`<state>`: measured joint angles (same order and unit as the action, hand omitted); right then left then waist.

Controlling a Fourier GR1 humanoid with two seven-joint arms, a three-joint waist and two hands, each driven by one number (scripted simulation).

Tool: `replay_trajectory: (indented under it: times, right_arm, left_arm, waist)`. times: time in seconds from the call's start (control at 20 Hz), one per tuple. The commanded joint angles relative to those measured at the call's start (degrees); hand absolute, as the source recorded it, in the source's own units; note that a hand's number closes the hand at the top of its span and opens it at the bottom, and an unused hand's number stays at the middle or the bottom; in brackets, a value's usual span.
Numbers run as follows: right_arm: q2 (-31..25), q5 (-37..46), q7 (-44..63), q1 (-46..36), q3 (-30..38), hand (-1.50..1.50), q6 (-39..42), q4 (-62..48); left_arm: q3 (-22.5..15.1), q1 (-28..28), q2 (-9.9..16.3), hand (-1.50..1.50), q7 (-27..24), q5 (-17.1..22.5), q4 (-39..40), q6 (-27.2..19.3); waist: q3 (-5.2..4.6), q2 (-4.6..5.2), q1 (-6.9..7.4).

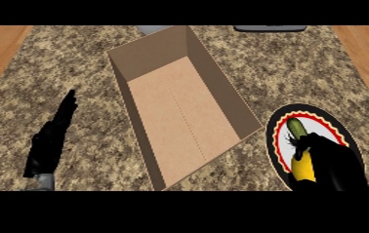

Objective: Pick the lemon from the plate and place it in the cardboard box

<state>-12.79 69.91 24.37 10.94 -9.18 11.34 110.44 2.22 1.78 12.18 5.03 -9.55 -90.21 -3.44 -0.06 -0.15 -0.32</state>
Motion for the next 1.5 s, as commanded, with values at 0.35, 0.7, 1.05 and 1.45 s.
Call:
replay_trajectory:
  times: [0.35, 0.7, 1.05, 1.45]
  right_arm:
    - [8.0, -10.6, -1.0, -3.7, -4.3, 1.5, 1.0, 20.1]
    - [12.2, -13.5, 4.4, -13.3, -8.6, 1.5, 6.7, 25.8]
    - [12.8, -16.3, 19.9, -37.1, -9.8, 1.5, 5.2, 10.6]
    - [12.8, -20.6, 26.2, -54.7, -9.7, 1.5, -0.9, -11.0]
  left_arm:
    - [-0.3, -0.4, -0.9, 0.0, 1.3, -0.8, -0.8, -0.2]
    - [1.6, -4.8, 0.2, 0.0, 2.6, 0.1, 1.6, 1.1]
    - [-1.3, -2.4, -2.2, 0.0, 3.5, -2.6, -1.6, 0.0]
    - [0.4, -1.8, -2.1, 0.0, 0.0, -2.2, 1.9, 0.6]
  waist:
    - [0.06, -0.05, 0.39]
    - [0.02, 0.12, 0.34]
    - [0.03, 0.16, 1.02]
    - [0.01, 0.25, 1.26]
